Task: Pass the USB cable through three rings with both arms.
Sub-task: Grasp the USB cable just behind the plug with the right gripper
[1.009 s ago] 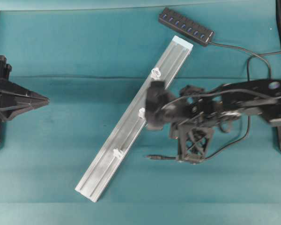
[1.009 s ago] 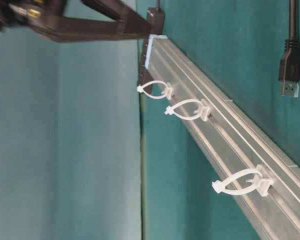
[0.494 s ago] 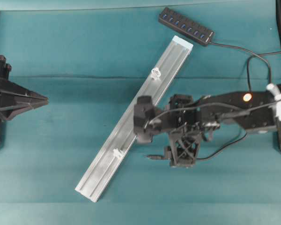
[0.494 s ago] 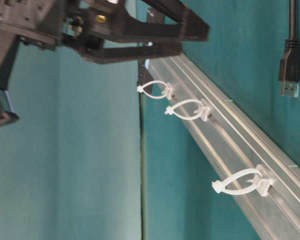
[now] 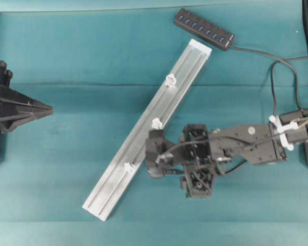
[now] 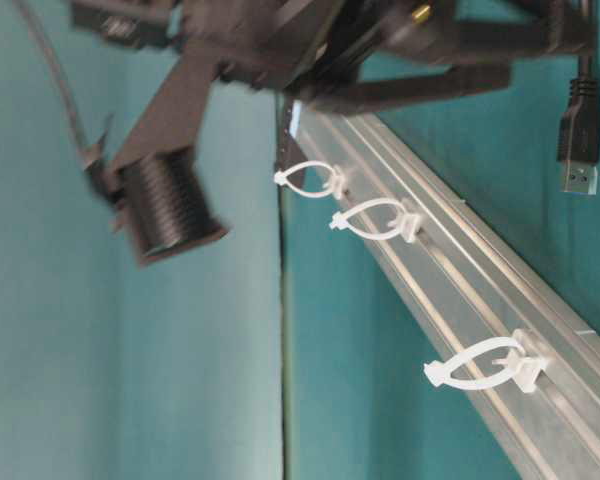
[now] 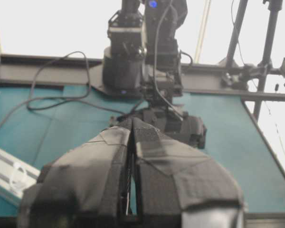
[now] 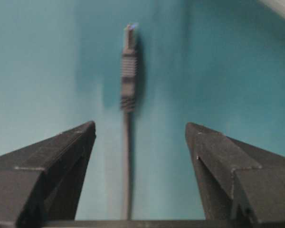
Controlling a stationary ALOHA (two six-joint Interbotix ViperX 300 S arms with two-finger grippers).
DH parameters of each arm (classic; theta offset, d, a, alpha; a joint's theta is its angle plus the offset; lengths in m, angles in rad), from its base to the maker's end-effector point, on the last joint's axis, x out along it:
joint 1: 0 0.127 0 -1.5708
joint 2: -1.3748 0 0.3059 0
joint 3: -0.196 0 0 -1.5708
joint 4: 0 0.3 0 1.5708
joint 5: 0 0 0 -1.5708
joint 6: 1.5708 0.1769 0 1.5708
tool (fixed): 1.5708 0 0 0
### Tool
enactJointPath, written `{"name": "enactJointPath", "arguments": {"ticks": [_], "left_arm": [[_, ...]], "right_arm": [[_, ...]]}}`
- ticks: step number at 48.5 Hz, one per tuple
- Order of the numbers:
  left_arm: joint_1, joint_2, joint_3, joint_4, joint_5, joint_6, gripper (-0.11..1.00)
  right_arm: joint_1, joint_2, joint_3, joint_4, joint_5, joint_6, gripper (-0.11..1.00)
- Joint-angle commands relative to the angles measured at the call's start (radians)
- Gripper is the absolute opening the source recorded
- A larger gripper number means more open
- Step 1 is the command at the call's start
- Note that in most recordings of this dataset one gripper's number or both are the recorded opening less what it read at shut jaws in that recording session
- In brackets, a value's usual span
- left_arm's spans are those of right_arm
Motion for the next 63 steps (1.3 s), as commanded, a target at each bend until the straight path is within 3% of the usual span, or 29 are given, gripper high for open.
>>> {"name": "enactJointPath", "arguments": {"ticks": [1,22,36,63], "left_arm": [[0.0,0.003,-0.025,0.003,-0.005,-0.014,0.0],[0.002,0.003,-0.025,0.003,-0.005,-0.017,0.0],[0.003,0.003,-0.025,0.003,-0.005,-0.015,0.0],[0.002,0.003,-0.025,0.003,-0.005,-0.014,0.0]], "right_arm": [[0.0,0.003,0.02,0.0,-0.023,0.032,0.77],[0.012,0.055,0.023,-0.002,-0.034,0.048,0.75],[0.046,0.101,-0.017,-0.002,0.028,0.049,0.61],[0.066,0.107,-0.06,0.0,0.077,0.075,0.61]]}}
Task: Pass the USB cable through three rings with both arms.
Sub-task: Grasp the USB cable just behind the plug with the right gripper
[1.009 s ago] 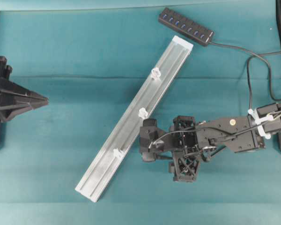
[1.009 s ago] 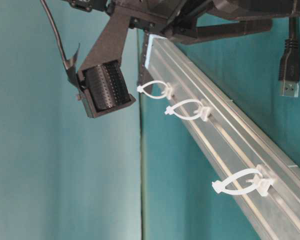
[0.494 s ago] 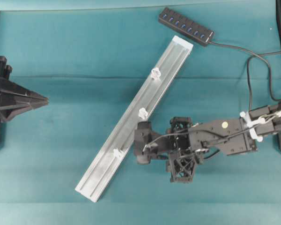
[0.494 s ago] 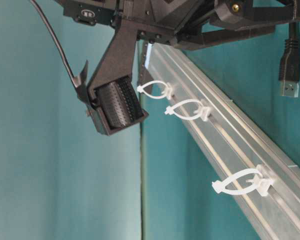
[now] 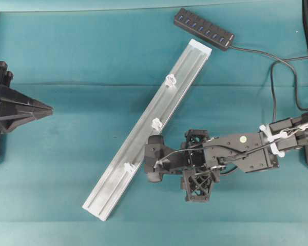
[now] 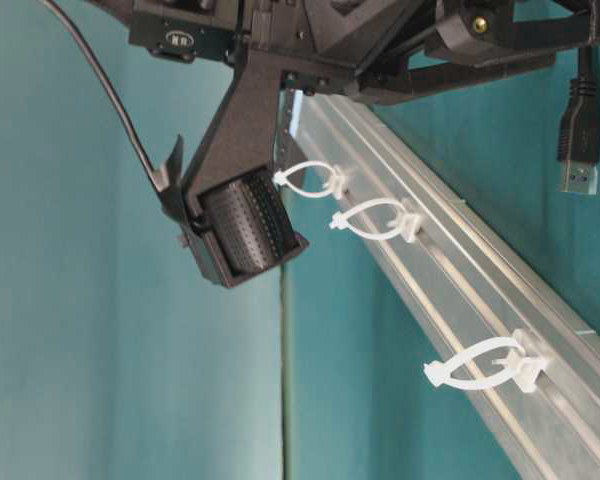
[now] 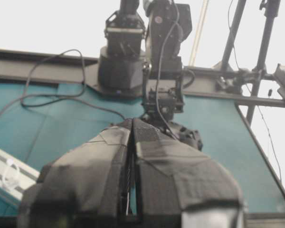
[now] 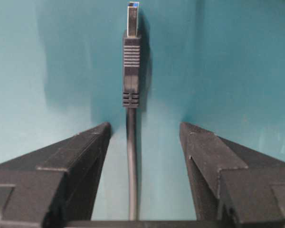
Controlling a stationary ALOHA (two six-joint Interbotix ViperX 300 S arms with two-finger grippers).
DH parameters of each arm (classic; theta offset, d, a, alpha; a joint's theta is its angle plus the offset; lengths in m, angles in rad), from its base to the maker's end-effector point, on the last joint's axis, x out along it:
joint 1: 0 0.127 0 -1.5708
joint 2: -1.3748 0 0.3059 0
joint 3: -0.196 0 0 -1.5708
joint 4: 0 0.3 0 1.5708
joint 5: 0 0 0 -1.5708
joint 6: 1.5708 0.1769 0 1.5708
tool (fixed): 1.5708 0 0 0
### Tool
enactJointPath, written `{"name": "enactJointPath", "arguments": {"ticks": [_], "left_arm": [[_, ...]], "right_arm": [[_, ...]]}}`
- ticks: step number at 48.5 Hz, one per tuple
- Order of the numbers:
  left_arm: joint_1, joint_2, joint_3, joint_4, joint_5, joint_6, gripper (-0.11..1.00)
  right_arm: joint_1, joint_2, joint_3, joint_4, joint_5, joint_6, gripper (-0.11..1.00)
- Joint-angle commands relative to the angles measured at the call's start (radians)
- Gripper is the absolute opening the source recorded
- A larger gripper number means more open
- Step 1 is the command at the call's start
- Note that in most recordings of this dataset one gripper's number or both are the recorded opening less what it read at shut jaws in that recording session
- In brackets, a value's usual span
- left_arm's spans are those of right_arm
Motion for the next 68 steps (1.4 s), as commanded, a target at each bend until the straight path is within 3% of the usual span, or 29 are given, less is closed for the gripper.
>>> {"name": "enactJointPath", "arguments": {"ticks": [1,12,21,24,68], "left_arm": [[0.005,0.003,-0.025,0.003,-0.005,0.002,0.0],[0.003,0.003,-0.025,0.003,-0.006,0.002,0.0],[0.003,0.003,-0.025,0.003,-0.005,0.0,0.0],[0.005,0.003,-0.025,0.003,-0.005,0.0,0.0],[0.005,0.003,-0.025,0.003,-0.005,0.0,0.0]], "right_arm": [[0.041,0.032,-0.009,0.009,0.002,0.017,0.61],[0.041,0.031,-0.041,0.008,0.031,0.018,0.59],[0.041,0.025,-0.035,0.008,0.032,0.041,0.17],[0.038,0.023,-0.029,0.005,0.032,0.048,0.08],[0.015,-0.025,-0.021,0.003,0.044,0.041,0.07]]}}
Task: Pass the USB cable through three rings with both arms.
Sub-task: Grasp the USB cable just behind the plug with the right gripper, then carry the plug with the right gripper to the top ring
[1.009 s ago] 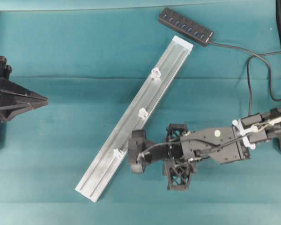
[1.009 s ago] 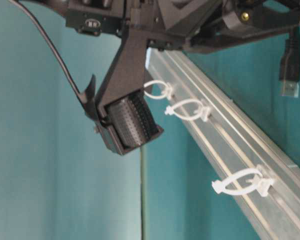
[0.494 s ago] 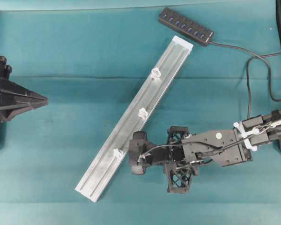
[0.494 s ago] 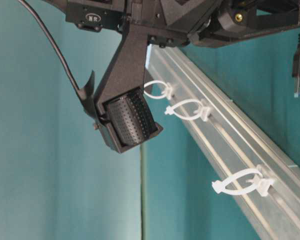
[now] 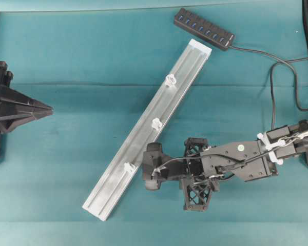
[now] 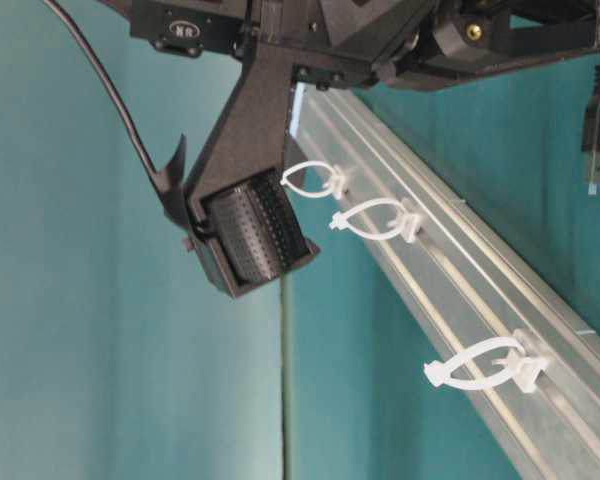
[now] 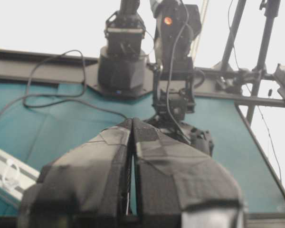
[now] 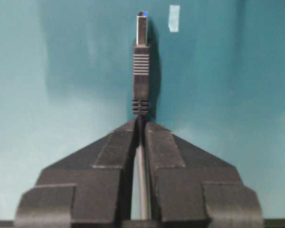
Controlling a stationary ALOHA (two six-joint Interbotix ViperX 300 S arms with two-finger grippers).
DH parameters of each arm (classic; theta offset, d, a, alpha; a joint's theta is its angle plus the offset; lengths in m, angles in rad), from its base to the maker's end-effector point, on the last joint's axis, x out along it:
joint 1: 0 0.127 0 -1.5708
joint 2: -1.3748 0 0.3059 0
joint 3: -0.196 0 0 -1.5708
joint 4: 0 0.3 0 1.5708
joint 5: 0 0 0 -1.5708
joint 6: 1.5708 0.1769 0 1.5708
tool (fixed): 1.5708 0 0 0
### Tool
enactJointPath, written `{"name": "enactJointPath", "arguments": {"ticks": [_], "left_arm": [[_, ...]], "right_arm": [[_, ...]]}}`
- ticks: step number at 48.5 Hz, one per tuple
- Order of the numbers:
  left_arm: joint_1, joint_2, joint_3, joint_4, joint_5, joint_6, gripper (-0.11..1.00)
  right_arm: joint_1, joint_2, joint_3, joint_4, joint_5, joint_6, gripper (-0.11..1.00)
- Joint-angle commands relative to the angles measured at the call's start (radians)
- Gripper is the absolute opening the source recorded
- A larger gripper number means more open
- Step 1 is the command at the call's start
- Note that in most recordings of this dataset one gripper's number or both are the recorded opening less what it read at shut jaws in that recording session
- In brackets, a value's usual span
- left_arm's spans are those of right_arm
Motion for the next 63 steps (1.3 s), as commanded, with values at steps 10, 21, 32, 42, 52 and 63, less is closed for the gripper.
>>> {"name": "enactJointPath", "arguments": {"ticks": [10,21,32,42,52,63], "left_arm": [[0.002,0.003,-0.026,0.002,-0.005,0.002,0.0],[0.003,0.003,-0.026,0.002,-0.005,0.002,0.0],[0.002,-0.003,-0.026,0.002,-0.005,-0.005,0.0],[0.003,-0.023,-0.028,0.002,0.026,-0.005,0.0],[0.002,-0.06,-0.035,0.002,0.08,0.008,0.0],[-0.005,-0.092,-0.049,0.002,0.143,-0.009,0.0]], "right_arm": [[-0.037,-0.078,-0.011,-0.003,0.063,-0.017,0.08],[-0.077,-0.133,-0.028,-0.003,0.15,-0.029,0.07],[-0.184,-0.233,-0.078,-0.003,0.282,-0.084,0.07],[-0.293,-0.302,-0.149,-0.003,0.41,-0.198,0.08],[-0.385,-0.295,-0.207,-0.025,0.54,-0.29,0.07],[-0.468,-0.276,-0.279,-0.133,0.66,-0.44,0.08]]}}
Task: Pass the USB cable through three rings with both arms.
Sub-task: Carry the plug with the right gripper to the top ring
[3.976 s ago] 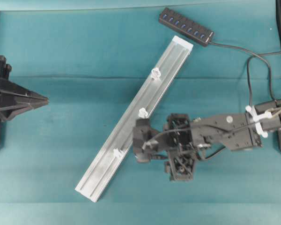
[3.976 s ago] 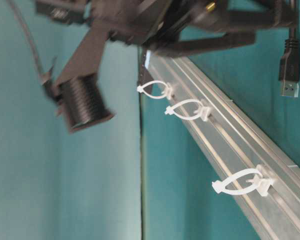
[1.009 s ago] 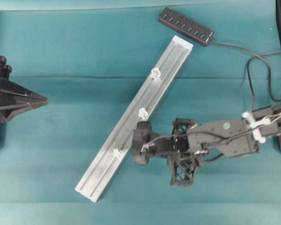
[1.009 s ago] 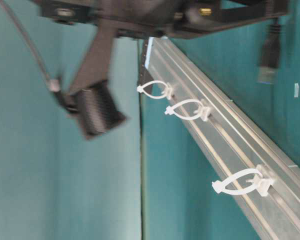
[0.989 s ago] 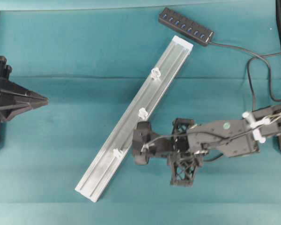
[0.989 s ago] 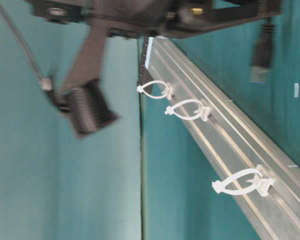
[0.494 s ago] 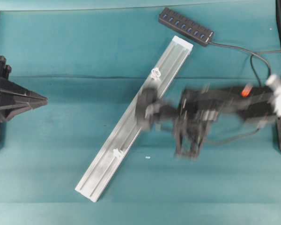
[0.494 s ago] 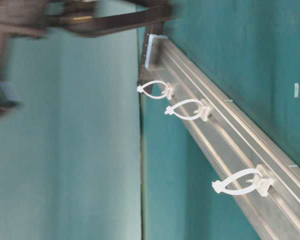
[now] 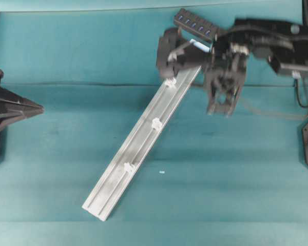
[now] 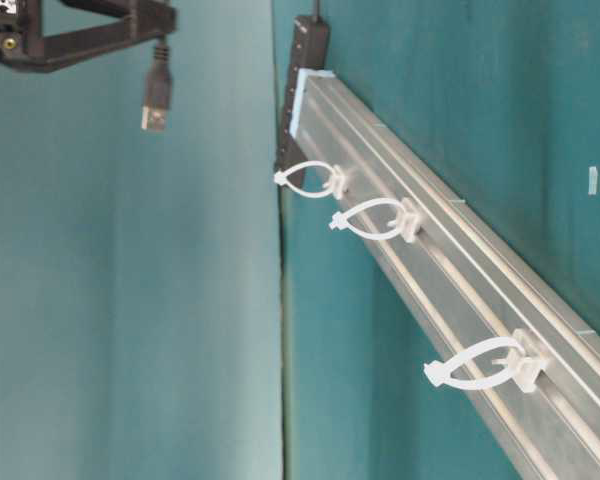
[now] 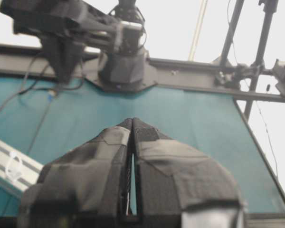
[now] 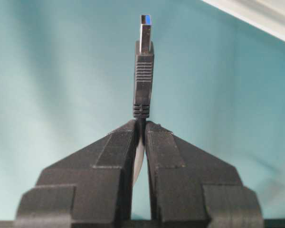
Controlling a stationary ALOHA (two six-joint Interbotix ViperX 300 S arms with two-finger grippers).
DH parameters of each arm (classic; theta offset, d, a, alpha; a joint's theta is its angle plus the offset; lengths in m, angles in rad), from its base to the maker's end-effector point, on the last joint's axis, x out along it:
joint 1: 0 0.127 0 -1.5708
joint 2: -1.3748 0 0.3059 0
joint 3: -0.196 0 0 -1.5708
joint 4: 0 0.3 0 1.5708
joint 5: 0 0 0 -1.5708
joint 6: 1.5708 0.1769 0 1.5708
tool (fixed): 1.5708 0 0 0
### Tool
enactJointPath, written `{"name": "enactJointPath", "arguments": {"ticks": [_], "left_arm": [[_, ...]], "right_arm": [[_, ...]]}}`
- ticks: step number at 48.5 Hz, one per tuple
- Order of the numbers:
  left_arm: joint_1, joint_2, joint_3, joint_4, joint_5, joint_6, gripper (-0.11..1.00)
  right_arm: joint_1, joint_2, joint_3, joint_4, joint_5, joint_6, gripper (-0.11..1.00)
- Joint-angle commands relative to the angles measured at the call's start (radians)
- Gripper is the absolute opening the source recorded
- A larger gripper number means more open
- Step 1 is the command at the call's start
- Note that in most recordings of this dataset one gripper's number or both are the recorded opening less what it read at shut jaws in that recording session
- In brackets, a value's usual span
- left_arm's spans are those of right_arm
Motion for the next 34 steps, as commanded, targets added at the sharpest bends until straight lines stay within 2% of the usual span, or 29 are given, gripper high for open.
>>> {"name": "enactJointPath", "arguments": {"ticks": [1,6,12,16,24,27,34], "left_arm": [[-0.005,-0.009,-0.035,0.003,0.023,0.002,0.0],[-0.005,-0.026,-0.046,0.003,0.063,0.005,0.0],[-0.002,-0.038,-0.061,0.005,0.067,0.006,0.0],[-0.002,-0.038,-0.061,0.005,0.077,0.006,0.0],[0.0,-0.031,-0.064,0.005,0.091,-0.002,0.0],[-0.002,-0.029,-0.064,0.005,0.092,-0.006,0.0],[-0.002,-0.035,-0.071,0.005,0.091,-0.006,0.0]], "right_arm": [[-0.032,-0.002,-0.029,-0.041,0.034,-0.067,0.08],[-0.072,-0.002,-0.035,-0.075,0.035,-0.164,0.08],[-0.137,-0.005,-0.028,-0.083,0.0,-0.308,0.07],[-0.187,-0.008,-0.023,-0.089,-0.052,-0.431,0.07],[-0.238,-0.006,0.003,-0.089,-0.172,-0.638,0.07],[-0.253,-0.003,0.02,-0.089,-0.213,-0.692,0.07],[-0.278,0.012,0.067,-0.087,-0.295,-0.762,0.07]]}}
